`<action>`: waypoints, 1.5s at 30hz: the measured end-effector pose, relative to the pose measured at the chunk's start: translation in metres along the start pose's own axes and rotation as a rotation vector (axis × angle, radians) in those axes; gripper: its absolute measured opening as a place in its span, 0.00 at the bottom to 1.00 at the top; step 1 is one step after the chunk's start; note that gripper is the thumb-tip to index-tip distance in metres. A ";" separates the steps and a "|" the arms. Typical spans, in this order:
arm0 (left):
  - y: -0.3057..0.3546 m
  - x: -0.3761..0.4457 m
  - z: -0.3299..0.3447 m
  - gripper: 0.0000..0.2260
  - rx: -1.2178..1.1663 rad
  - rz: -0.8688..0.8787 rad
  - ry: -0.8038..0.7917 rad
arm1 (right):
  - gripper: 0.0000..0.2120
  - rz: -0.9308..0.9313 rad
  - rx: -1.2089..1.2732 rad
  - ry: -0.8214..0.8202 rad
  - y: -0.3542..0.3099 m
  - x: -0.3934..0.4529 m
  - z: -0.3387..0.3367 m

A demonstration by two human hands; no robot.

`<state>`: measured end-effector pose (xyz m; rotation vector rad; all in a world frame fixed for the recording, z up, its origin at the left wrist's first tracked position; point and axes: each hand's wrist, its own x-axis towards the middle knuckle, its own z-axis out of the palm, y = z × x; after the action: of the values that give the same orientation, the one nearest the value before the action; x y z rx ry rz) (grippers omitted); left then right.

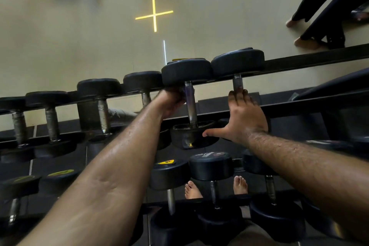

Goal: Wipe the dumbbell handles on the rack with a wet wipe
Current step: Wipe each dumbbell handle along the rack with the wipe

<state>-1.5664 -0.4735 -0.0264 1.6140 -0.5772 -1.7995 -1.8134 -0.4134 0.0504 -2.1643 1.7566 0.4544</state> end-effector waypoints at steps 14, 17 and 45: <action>-0.016 -0.013 -0.008 0.10 0.302 -0.163 -0.148 | 0.80 -0.003 0.002 0.012 -0.001 0.001 0.000; -0.017 -0.010 -0.014 0.11 0.309 -0.074 0.029 | 0.80 -0.008 -0.003 0.015 -0.001 0.001 0.000; 0.002 -0.027 -0.026 0.15 0.786 0.036 -0.044 | 0.80 -0.001 -0.006 0.073 -0.002 0.001 0.004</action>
<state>-1.5396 -0.4532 -0.0102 2.0242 -1.4542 -1.6749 -1.8116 -0.4126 0.0462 -2.2121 1.7942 0.3852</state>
